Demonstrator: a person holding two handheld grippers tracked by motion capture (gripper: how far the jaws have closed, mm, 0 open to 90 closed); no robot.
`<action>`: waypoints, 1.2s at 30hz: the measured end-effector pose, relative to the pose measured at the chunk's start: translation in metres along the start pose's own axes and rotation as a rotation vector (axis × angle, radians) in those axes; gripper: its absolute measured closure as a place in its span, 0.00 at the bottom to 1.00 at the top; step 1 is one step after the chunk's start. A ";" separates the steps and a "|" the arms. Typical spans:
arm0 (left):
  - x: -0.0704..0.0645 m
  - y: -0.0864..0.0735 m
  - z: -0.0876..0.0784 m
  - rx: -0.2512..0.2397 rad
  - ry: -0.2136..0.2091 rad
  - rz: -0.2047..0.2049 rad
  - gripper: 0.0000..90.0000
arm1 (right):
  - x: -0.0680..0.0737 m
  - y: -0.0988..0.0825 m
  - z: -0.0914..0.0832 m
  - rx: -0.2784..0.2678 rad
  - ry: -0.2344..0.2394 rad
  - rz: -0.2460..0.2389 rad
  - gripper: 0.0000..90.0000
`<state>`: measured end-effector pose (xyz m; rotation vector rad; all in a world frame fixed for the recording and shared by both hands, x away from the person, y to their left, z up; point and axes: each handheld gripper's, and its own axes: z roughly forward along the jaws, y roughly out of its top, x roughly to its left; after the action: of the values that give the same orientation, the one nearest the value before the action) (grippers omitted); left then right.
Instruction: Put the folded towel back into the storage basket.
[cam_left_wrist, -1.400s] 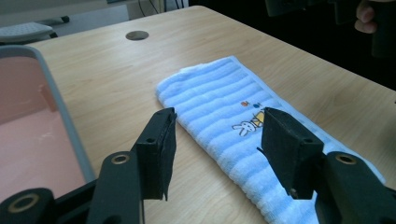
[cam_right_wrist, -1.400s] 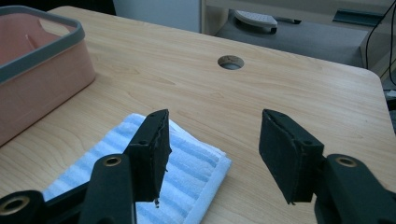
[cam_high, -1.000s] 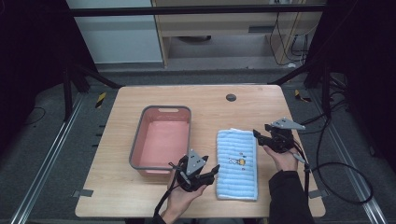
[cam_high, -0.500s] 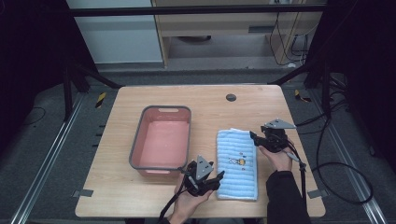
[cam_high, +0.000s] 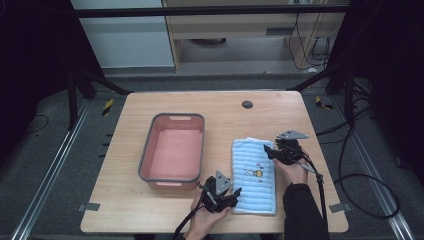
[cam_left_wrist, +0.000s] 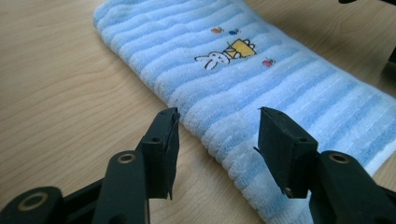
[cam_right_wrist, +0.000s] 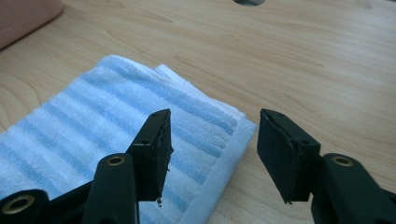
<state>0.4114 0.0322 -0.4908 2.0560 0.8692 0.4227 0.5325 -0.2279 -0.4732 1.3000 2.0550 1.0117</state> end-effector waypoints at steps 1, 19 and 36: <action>0.000 -0.001 0.001 0.003 -0.002 -0.005 0.54 | 0.000 -0.001 0.001 0.005 0.001 -0.001 0.50; -0.004 -0.010 0.013 0.043 -0.001 -0.038 0.63 | -0.003 -0.014 0.017 0.070 0.027 0.041 0.53; -0.007 -0.010 0.015 0.055 -0.026 -0.085 0.81 | -0.001 -0.019 0.022 0.098 0.089 0.125 0.80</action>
<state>0.4108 0.0227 -0.5076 2.0612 0.9580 0.3285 0.5390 -0.2272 -0.5015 1.4740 2.1360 1.0524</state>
